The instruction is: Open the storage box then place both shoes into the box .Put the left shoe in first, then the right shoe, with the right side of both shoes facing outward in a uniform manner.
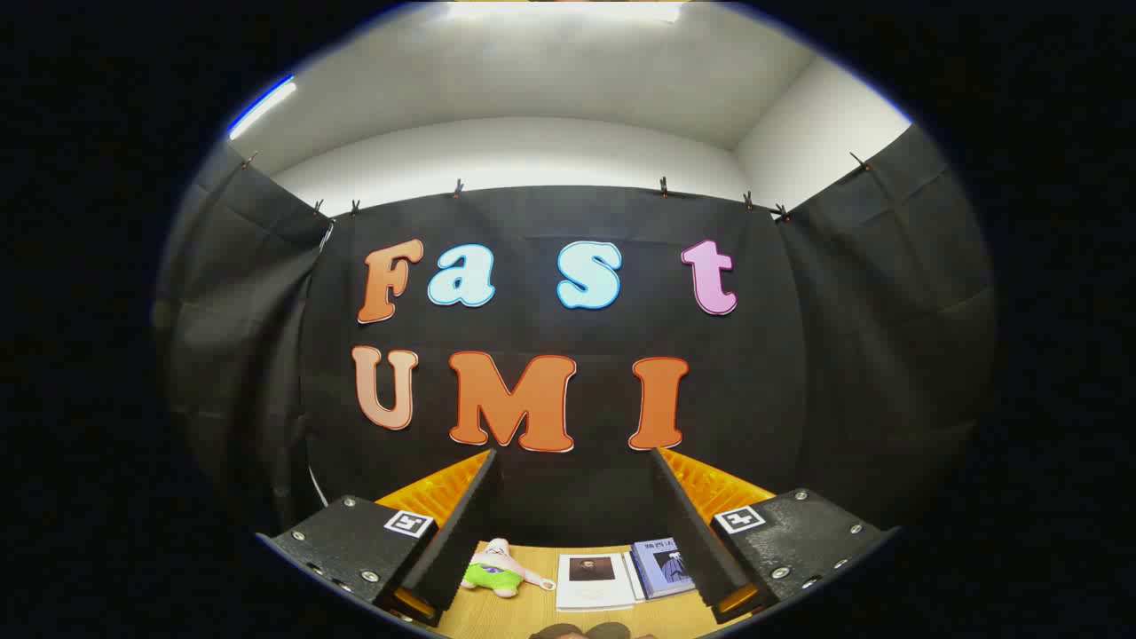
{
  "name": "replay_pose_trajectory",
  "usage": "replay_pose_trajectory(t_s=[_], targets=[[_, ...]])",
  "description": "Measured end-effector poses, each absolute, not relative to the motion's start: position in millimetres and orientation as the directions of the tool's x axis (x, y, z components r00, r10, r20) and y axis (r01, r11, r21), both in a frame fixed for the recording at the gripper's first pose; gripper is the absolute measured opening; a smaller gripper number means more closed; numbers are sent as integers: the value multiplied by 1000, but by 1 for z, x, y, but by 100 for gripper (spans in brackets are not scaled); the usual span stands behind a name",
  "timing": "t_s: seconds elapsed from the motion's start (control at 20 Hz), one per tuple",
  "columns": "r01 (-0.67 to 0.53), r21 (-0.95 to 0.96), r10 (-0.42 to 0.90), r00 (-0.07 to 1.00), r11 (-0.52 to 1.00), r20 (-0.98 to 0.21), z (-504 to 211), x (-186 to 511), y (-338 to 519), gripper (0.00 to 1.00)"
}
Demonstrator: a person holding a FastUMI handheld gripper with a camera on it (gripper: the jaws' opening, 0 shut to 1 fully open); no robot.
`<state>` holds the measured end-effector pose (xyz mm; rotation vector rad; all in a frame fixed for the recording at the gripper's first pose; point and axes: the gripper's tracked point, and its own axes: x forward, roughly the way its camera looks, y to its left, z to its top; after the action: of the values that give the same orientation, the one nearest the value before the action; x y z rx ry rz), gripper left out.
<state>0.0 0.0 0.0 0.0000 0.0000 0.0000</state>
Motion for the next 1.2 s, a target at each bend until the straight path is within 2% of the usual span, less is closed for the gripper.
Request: replay_pose_trajectory(t_s=[0.9, 1.2], targets=[[33, 3, -33, 998, 999, -45, -14, 4, -26, 99], [-33, 19, 35, 996, 999, -78, -24, 1, -2, 99]])
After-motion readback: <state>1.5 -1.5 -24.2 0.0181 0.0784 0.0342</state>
